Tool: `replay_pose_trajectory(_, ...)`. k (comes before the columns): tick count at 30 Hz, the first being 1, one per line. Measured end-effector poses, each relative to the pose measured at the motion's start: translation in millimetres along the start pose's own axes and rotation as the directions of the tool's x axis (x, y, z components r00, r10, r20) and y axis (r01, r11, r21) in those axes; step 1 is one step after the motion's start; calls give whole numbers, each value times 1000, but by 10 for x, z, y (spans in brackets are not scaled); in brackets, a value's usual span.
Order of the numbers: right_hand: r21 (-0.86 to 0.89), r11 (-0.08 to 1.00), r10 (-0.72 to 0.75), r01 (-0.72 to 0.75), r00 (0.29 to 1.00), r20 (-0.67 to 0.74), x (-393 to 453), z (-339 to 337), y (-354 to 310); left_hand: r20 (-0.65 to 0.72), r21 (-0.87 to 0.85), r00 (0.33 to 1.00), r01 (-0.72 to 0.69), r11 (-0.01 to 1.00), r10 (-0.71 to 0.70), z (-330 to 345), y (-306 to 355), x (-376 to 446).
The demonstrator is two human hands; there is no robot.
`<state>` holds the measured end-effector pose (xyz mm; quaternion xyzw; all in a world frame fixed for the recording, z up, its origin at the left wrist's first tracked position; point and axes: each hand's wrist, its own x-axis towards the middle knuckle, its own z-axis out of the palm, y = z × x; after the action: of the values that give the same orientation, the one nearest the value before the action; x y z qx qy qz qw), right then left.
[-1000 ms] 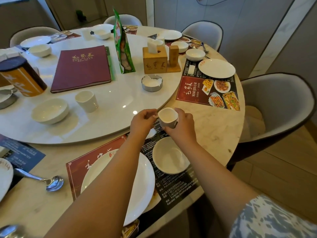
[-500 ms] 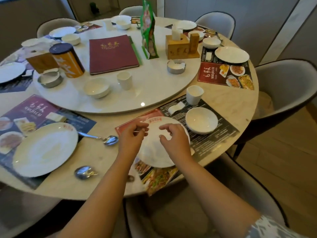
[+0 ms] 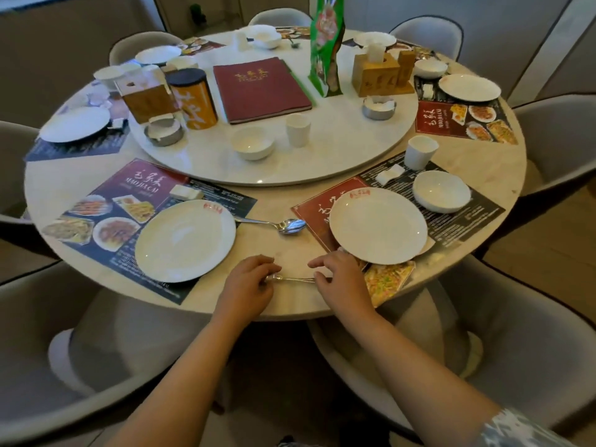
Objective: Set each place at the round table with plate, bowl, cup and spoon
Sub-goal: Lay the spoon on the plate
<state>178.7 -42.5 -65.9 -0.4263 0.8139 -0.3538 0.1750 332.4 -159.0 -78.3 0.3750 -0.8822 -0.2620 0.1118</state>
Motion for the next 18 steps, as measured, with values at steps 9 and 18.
replay_pose_trajectory(9, -148, 986, -64, 77, 994, 91, -55, -30, -20, 35, 161, 975, -221, 962, 218, -82, 88, 137)
replay_pose_trajectory(18, -115, 993, 4, -10, 999, -52, -11, -349, 3, 58, 170, 910, -415, 894, 411, -305, 674, 636)
